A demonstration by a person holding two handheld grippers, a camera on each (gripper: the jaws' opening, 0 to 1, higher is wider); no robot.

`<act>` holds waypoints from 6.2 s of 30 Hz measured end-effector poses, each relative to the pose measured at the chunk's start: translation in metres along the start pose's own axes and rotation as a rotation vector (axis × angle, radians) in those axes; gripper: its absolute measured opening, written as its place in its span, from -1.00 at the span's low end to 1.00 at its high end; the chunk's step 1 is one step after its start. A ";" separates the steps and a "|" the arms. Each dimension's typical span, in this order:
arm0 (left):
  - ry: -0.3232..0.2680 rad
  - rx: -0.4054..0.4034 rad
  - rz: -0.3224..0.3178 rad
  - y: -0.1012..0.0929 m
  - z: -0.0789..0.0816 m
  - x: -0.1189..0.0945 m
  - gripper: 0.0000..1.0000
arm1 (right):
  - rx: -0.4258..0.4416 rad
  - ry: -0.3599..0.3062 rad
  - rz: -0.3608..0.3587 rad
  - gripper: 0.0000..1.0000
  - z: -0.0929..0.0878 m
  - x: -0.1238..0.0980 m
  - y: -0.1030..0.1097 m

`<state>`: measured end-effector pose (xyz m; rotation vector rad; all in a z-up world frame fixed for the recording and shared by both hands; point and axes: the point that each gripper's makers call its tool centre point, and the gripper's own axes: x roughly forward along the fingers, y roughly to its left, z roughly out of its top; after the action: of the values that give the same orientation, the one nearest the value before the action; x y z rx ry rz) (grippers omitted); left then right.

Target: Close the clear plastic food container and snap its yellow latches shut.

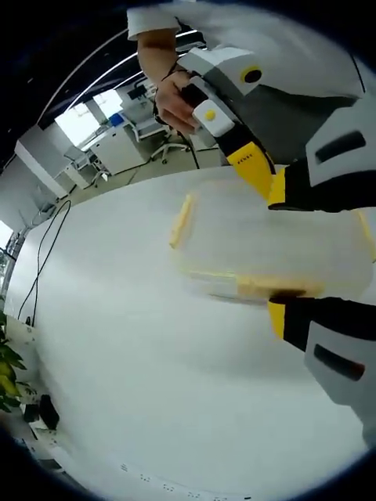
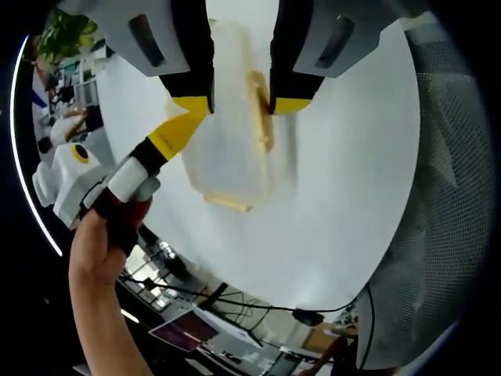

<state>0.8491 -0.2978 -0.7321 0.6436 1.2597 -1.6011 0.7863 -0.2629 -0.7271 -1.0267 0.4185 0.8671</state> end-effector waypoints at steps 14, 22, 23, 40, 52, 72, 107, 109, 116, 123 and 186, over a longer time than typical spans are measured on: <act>-0.116 0.058 0.115 0.001 0.002 -0.011 -0.15 | 0.085 -0.009 0.028 -0.45 0.004 -0.011 0.000; -0.169 0.027 0.133 0.004 -0.004 -0.020 -0.17 | 0.120 0.011 0.011 -0.49 0.000 -0.022 -0.003; -0.169 0.027 0.135 0.002 -0.005 -0.020 -0.17 | 0.121 0.016 0.010 -0.49 -0.001 -0.022 -0.004; -0.352 -0.092 0.272 0.008 -0.014 -0.042 -0.19 | 0.322 -0.016 0.027 -0.54 -0.008 -0.031 -0.012; -0.564 -0.325 0.402 0.010 -0.050 -0.060 -0.20 | 0.611 -0.060 -0.016 -0.52 -0.022 -0.037 -0.036; -0.817 -0.652 0.536 -0.003 -0.084 -0.056 -0.25 | 1.003 -0.041 -0.141 -0.51 -0.061 -0.033 -0.053; -0.876 -0.794 0.532 -0.011 -0.092 -0.036 -0.35 | 1.354 -0.116 -0.143 -0.56 -0.069 -0.021 -0.052; -0.872 -0.793 0.532 -0.010 -0.094 -0.038 -0.35 | 1.355 -0.115 -0.146 -0.56 -0.065 -0.020 -0.051; -0.874 -0.808 0.538 -0.004 -0.115 -0.049 -0.36 | 1.354 -0.114 -0.152 -0.56 -0.046 -0.008 -0.049; -0.878 -0.844 0.559 0.003 -0.147 -0.064 -0.36 | 1.343 -0.115 -0.134 -0.56 -0.015 0.013 -0.046; -0.968 -0.813 0.767 -0.024 -0.245 -0.140 -0.05 | 1.124 -0.173 0.011 -0.24 0.077 0.024 -0.036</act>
<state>0.8464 -0.0191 -0.6838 -0.1906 0.6601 -0.4984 0.8226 -0.1934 -0.6860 0.0866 0.6484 0.5698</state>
